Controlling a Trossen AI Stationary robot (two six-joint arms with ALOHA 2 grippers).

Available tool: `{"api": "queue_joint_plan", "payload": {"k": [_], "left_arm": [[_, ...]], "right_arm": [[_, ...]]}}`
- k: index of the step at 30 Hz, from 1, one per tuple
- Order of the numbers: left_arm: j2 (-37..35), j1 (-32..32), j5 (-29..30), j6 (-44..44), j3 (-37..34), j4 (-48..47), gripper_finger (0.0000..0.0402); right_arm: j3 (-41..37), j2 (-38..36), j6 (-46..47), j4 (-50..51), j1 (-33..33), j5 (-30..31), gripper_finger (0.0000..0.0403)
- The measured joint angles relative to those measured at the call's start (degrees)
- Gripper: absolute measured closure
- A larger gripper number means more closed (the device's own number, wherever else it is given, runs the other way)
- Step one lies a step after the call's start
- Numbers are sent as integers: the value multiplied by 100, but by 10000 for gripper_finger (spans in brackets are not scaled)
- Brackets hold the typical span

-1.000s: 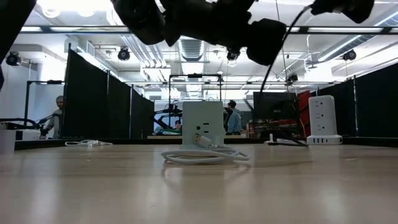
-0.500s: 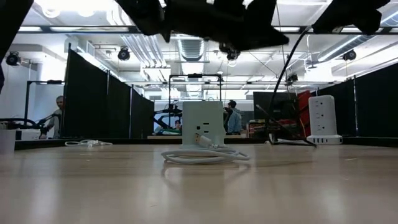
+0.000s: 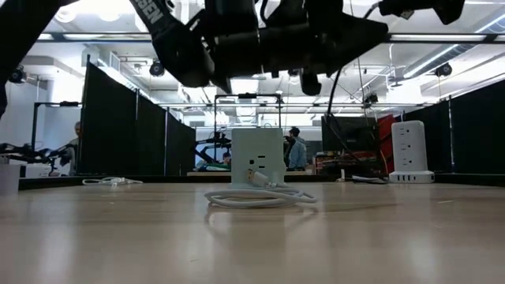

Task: Insert USB
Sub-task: Insert the right black charger cable into the pink outlet extension

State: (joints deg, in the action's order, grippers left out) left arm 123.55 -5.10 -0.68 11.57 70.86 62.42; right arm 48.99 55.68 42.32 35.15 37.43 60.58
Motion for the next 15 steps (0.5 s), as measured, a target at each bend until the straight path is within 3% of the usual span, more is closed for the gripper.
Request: {"api": "queue_joint_plan", "payload": {"k": [15], "left_arm": [[870,30,19,109,1058,594,320]], "right_arm": [[-2,118,-703,-587,-35,-403,384]]}}
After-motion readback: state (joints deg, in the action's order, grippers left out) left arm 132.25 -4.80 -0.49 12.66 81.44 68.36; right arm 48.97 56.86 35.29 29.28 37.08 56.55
